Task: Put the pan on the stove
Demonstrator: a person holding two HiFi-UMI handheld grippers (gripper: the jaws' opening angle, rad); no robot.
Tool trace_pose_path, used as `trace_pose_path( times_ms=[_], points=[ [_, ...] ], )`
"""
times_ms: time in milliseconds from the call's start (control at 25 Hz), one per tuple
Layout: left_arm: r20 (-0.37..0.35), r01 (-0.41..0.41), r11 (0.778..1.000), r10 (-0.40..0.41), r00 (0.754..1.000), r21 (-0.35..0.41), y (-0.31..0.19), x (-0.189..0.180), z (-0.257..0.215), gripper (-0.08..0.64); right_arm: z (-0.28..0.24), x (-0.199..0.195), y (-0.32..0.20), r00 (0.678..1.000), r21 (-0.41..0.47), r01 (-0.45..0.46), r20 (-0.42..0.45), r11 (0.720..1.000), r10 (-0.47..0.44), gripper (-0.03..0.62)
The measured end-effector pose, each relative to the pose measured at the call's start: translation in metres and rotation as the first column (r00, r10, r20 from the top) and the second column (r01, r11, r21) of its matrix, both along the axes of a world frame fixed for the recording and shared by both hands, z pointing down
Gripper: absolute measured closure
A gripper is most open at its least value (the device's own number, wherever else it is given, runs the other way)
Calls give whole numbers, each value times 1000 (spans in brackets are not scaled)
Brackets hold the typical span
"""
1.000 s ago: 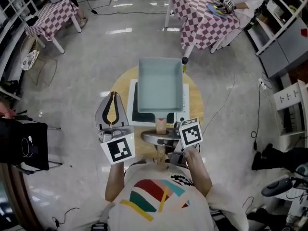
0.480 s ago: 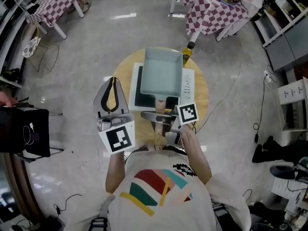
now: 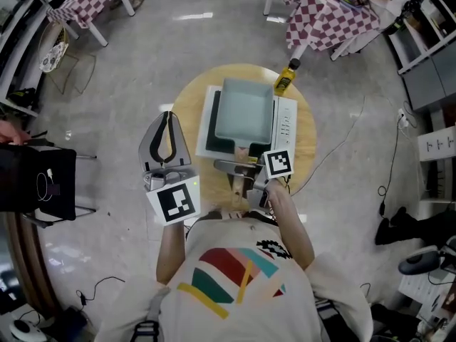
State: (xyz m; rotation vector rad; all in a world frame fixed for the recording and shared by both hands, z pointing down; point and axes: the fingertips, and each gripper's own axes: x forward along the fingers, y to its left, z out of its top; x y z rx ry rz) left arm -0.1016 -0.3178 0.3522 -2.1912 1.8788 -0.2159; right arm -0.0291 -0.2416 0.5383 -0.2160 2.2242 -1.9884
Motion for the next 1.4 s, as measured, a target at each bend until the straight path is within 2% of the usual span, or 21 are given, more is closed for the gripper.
trace_pose_path(
  times_ms=[520, 880, 1400],
  points=[
    [16, 37, 999, -37, 999, -21, 3, -9, 6, 549, 16, 1, 0, 1000, -42, 0, -12, 999, -1, 571],
    [19, 46, 999, -45, 999, -24, 4, -10, 9, 549, 21, 0, 1, 1000, -63, -6, 16, 998, 7, 573],
    [16, 47, 999, -46, 999, -28, 4, -9, 11, 549, 40, 1, 3, 999, -94, 7, -36, 996, -10, 584]
  ],
)
